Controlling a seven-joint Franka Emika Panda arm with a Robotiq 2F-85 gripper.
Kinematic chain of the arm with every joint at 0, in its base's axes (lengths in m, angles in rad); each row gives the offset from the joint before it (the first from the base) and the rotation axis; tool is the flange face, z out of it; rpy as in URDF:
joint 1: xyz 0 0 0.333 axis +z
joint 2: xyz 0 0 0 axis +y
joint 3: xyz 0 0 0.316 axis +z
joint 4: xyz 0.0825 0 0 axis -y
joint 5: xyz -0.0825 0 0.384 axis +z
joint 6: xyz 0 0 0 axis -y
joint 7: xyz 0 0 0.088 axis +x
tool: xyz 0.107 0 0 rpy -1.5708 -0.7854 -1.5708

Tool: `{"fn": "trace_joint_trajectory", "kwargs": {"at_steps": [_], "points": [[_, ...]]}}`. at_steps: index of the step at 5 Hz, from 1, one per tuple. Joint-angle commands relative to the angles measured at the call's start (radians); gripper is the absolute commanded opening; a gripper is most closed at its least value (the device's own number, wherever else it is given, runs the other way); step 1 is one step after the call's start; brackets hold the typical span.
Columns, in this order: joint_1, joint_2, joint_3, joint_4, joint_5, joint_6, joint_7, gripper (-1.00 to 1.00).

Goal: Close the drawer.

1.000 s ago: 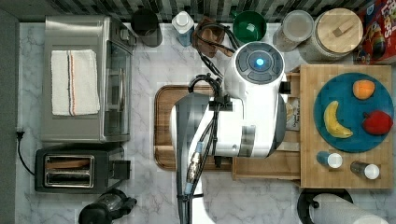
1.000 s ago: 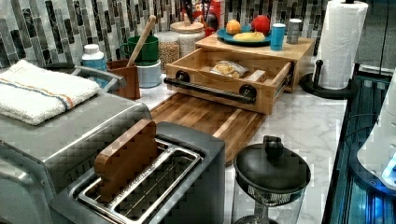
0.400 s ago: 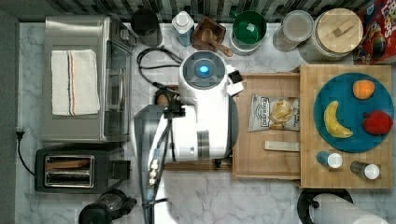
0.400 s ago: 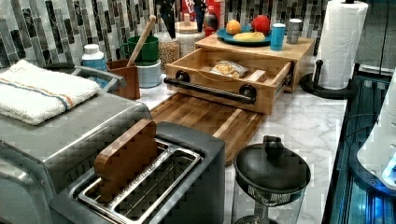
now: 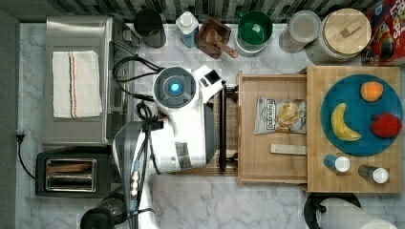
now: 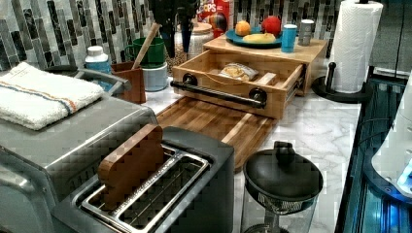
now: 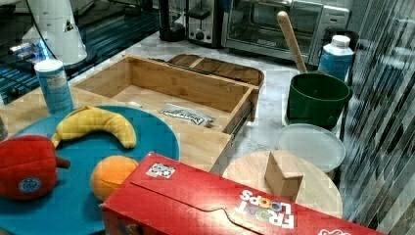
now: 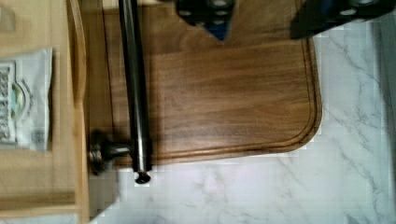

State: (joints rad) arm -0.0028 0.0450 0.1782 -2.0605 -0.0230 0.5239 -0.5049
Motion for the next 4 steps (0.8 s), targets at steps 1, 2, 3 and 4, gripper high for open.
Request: {"fn": "trace_joint_trajectory", "kwargs": {"at_steps": [1, 2, 3, 4], "points": [[-0.023, 0.06, -0.027, -0.132, -0.011, 0.091, -0.125, -1.0], [-0.031, 0.092, -0.034, -0.152, -0.024, 0.141, -0.123, -1.0], [-0.034, 0.106, -0.035, -0.184, -0.081, 0.213, -0.09, -1.0], [-0.045, 0.128, -0.048, -0.195, -0.063, 0.259, -0.154, -1.0]]}}
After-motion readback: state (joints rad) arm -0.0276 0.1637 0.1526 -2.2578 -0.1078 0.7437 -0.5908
